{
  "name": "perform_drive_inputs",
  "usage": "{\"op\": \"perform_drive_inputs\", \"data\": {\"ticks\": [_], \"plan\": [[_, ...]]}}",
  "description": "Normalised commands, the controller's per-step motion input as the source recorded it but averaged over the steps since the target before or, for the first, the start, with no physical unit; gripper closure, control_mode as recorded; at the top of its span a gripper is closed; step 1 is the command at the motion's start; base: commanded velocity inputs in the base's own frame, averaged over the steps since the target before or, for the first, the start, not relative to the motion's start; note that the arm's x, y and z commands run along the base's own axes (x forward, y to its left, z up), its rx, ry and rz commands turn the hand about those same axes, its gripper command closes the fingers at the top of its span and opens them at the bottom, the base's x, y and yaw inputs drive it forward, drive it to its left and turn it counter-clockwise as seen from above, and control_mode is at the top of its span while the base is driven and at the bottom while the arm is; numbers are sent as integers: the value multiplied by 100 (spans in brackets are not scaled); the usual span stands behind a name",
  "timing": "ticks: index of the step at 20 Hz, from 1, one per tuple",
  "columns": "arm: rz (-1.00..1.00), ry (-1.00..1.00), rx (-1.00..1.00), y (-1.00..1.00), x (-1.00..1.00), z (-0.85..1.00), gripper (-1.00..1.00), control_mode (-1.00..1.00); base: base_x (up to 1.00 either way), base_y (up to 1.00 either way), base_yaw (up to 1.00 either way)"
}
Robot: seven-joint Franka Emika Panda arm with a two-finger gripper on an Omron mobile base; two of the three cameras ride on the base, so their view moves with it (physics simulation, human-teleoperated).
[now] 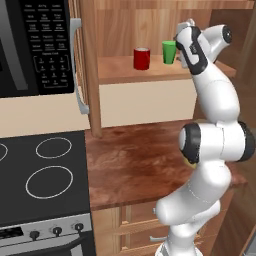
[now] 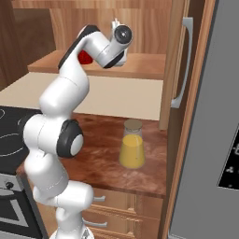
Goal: There is a tray on the dining counter. Grab the cup, mug, and pitcher and place them on the tray. The pitcher may be placed next to the tray if it cannot fit the tray.
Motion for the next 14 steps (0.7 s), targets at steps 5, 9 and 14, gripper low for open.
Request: {"op": "perform_drive_inputs", "data": {"ticks": [5,9,14], "plan": [[0,0,0,-12,28,-5,-100,-100,0,0,0],[0,0,0,-11,29,0,-100,-100,0,0,0],[0,0,0,-2,20,-4,-100,-100,0,0,0]]}}
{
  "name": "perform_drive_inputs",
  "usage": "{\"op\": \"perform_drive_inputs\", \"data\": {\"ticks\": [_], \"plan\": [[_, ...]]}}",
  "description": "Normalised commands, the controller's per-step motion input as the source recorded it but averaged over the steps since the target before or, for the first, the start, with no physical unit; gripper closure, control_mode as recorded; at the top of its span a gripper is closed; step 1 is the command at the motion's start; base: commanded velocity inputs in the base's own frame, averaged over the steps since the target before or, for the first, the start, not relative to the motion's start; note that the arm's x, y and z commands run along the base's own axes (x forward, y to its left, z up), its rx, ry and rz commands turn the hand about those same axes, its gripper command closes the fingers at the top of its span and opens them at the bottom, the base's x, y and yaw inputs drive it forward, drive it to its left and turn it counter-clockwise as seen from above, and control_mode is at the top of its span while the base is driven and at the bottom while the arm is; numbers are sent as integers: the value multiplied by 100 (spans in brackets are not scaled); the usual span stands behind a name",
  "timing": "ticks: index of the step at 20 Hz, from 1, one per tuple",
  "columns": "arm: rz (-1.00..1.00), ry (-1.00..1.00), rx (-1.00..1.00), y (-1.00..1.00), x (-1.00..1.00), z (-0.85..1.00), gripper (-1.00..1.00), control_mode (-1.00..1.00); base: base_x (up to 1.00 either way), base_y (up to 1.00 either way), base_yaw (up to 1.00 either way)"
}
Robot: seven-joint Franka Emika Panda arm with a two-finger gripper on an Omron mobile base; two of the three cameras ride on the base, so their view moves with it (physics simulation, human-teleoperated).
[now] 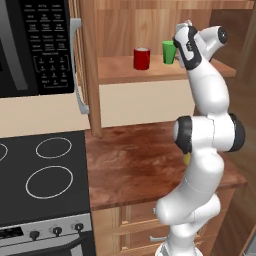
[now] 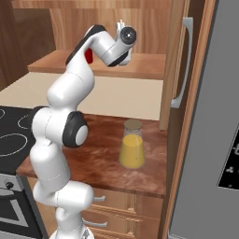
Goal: There is a tray on the dining counter. Grab the cup, mug, and pitcher and place them on the tray. The pitcher may be placed next to the tray if it cannot fit the tray.
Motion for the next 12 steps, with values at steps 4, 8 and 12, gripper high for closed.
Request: {"op": "perform_drive_inputs", "data": {"ticks": [4,8,12], "plan": [[2,3,0,0,10,-3,-100,-100,0,0,0],[2,5,0,0,4,-10,-100,-100,0,0,0],[5,10,0,0,0,-10,-100,-100,0,0,0]]}}
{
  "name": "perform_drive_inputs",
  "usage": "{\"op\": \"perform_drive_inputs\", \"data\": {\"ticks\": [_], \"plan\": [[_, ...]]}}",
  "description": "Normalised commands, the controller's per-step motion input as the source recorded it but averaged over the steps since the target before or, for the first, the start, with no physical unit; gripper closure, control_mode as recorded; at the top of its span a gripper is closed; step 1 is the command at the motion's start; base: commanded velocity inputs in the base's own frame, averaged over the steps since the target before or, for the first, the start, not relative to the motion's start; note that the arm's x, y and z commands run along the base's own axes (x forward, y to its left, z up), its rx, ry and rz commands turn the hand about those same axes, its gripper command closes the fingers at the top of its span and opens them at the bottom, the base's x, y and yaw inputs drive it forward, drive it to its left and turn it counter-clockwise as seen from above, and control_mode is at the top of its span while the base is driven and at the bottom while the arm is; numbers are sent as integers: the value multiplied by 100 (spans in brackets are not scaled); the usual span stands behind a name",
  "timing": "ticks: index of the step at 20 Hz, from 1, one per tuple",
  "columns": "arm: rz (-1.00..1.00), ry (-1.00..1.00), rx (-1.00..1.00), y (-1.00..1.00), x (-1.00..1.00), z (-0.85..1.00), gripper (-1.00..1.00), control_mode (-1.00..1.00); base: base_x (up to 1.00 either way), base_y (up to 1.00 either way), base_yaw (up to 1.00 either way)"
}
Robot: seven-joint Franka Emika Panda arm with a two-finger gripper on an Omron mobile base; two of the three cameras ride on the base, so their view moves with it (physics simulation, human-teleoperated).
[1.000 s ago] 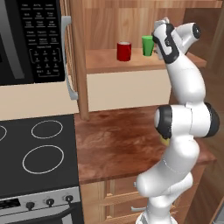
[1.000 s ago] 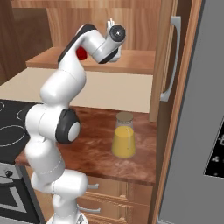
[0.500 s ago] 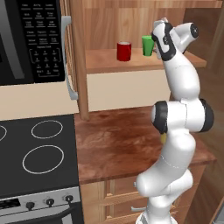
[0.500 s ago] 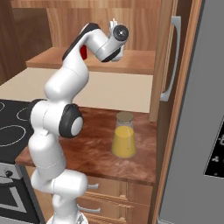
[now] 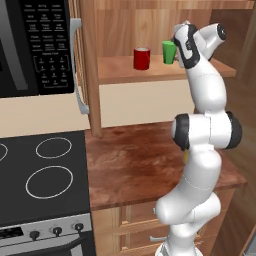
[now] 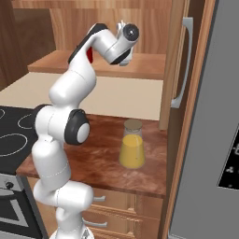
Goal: There is a tray on the dining counter. Grab the cup, mug, and pitcher and place them on the tray. The pitcher may be placed next to the tray if it cannot fit the tray.
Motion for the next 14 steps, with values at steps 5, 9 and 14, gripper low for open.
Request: {"op": "perform_drive_inputs", "data": {"ticks": [5,9,14], "plan": [[3,9,0,0,0,-21,-100,-100,0,0,0],[3,2,0,0,0,-28,-100,-100,0,0,0],[0,0,0,0,0,-34,-100,-100,0,0,0]]}}
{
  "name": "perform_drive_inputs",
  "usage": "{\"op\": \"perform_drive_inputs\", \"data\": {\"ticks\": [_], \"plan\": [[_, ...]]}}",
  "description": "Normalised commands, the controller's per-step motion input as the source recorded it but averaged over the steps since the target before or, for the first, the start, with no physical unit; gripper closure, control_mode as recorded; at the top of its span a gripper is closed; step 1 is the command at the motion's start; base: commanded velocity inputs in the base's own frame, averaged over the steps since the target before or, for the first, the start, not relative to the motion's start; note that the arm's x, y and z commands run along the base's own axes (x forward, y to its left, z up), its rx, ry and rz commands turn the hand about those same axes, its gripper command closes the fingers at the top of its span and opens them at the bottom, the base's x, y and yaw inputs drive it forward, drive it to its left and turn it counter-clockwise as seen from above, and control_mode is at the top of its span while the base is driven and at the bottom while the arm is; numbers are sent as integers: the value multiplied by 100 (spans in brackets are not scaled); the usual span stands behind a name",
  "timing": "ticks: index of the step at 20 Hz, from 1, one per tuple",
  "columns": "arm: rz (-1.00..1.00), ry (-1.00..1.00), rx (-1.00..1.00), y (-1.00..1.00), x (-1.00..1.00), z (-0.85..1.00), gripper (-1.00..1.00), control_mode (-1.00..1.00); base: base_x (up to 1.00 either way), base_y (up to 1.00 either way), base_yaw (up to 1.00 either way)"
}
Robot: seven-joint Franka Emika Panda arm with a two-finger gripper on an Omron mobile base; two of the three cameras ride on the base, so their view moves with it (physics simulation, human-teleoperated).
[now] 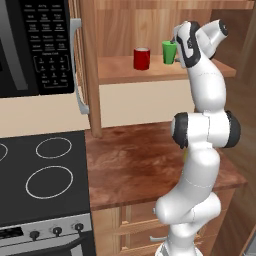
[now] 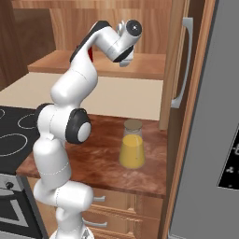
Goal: There is a tray on the dining counter. Grab the cup, mug, and pitcher and place them on the tray. The pitcher may be placed next to the tray if it cannot fit the tray.
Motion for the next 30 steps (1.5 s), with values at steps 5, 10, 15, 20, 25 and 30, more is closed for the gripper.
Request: {"op": "perform_drive_inputs", "data": {"ticks": [5,10,15,20,25,30], "plan": [[0,0,0,0,0,-5,-100,-100,0,0,0],[0,0,0,0,0,0,-100,-100,0,0,0],[0,0,-1,0,0,0,-100,-100,0,0,0],[0,0,0,0,0,0,100,-100,0,0,0],[0,0,0,0,0,0,100,-100,0,0,0],[0,0,0,0,0,0,100,-100,0,0,0]]}}
